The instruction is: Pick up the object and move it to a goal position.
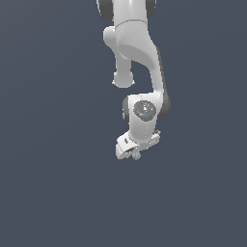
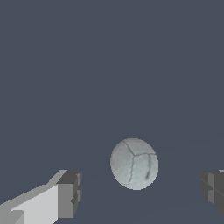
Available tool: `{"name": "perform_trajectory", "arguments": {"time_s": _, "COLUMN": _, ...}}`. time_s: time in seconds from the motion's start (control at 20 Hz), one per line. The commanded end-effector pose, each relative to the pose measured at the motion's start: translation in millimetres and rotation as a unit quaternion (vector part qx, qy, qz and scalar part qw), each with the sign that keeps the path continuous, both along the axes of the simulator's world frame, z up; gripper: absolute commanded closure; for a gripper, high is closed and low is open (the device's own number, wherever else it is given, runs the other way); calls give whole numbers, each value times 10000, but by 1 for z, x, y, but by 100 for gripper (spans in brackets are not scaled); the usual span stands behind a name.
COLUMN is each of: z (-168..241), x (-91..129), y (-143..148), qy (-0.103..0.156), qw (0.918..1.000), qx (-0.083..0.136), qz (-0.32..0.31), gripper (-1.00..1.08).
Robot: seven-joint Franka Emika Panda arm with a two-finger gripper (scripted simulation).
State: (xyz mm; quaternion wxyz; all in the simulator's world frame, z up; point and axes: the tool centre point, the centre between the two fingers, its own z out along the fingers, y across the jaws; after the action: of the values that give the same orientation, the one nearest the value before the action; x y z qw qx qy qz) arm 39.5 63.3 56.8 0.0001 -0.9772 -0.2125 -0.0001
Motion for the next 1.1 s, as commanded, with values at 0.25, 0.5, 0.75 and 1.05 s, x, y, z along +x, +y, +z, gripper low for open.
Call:
{"name": "perform_trajectory", "arguments": {"time_s": 0.25, "z": -33, "x": -1, "y": 0, "qy": 2, "qw": 10000, "qx": -2, "qz": 22, "gripper": -92}}
{"name": "perform_trajectory", "arguments": {"time_s": 0.5, "z": -36, "x": 0, "y": 0, "qy": 2, "qw": 10000, "qx": -2, "qz": 22, "gripper": 108}}
{"name": "perform_trajectory", "arguments": {"time_s": 0.75, "z": -36, "x": 0, "y": 0, "qy": 2, "qw": 10000, "qx": -2, "qz": 22, "gripper": 108}}
{"name": "perform_trajectory", "arguments": {"time_s": 1.05, "z": -35, "x": 0, "y": 0, "qy": 2, "qw": 10000, "qx": -2, "qz": 22, "gripper": 108}}
